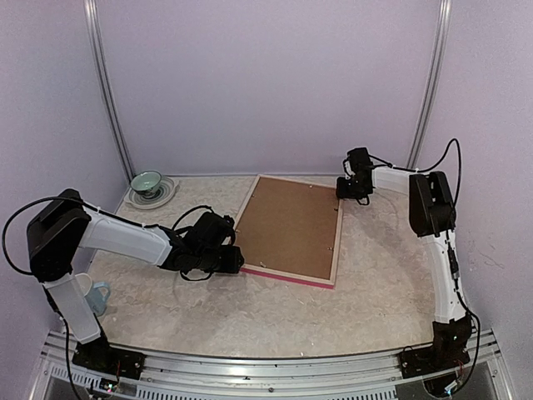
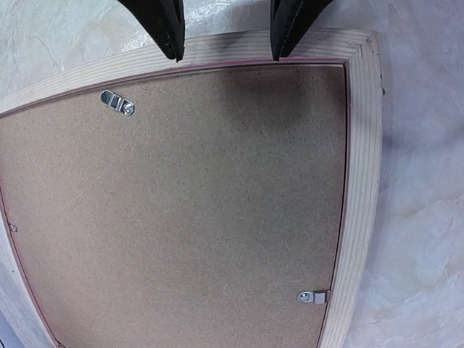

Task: Put the photo into the frame
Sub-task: Rotate the photo frame at the center of the board.

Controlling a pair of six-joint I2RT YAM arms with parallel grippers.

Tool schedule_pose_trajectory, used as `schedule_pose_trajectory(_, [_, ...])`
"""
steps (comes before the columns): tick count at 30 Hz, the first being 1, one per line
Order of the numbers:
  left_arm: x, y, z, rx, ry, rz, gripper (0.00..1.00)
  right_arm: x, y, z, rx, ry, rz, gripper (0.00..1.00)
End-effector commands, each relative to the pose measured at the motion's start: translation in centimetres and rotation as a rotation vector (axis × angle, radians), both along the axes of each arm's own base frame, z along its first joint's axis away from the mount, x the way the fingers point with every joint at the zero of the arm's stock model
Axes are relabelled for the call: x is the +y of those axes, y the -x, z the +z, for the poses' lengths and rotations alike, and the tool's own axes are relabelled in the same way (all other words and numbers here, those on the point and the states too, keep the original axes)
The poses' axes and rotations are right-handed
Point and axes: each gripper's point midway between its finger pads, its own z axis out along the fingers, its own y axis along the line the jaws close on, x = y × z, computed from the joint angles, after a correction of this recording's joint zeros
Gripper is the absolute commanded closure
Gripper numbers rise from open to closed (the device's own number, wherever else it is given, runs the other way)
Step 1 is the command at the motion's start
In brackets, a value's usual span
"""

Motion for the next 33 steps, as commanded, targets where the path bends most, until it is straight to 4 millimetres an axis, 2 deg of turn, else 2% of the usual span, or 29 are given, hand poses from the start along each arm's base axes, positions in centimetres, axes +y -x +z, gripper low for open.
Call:
schedule_pose_trajectory(1, [0.2, 0.1, 0.0, -0.010, -0.006, 0.009, 0.59, -1.4, 3.3, -1.5, 0.088, 0.021, -0.036, 0.58])
schedule_pose_trajectory(2, [0.3, 0.1, -0.1, -0.008, -0.007, 0.009, 0.59, -1.6, 4.1, -1.9, 0.102, 0.024, -0.042, 0.58])
schedule_pose_trajectory(7, [0.6, 0.3, -0.3, -0.007, -0.009, 0.015, 0.59, -1.9, 5.9, -1.2, 0.103, -0.006, -0.062, 0.60])
schedule_pose_trajectory(12, [1.2, 0.5, -0.2, -0.006, -0.016, 0.025, 0.59, -2.3, 9.2, -1.6, 0.137, -0.034, -0.101, 0.63])
schedule_pose_trajectory(19, [3.1, 0.5, 0.9, -0.020, -0.010, 0.060, 0.59, -2.9, 15.9, -0.9, 0.162, 0.000, -0.122, 0.63])
schedule_pose_trajectory(22, [3.5, 0.6, 0.8, -0.016, -0.010, 0.063, 0.59, -3.0, 19.5, -0.9, 0.186, 0.024, -0.113, 0.63])
schedule_pose_trajectory(26, [3.7, 0.7, 0.4, -0.002, -0.009, 0.064, 0.59, -2.8, 22.7, 0.3, 0.190, 0.036, -0.111, 0.62])
schedule_pose_trajectory(29, [3.3, 0.6, 0.5, 0.001, 0.006, 0.054, 0.60, -2.8, 22.9, 2.7, 0.144, 0.004, -0.116, 0.56])
schedule_pose_trajectory(33, [2.7, 0.5, 0.1, 0.018, 0.007, 0.033, 0.59, -3.5, 19.8, 7.1, 0.056, -0.015, -0.103, 0.41])
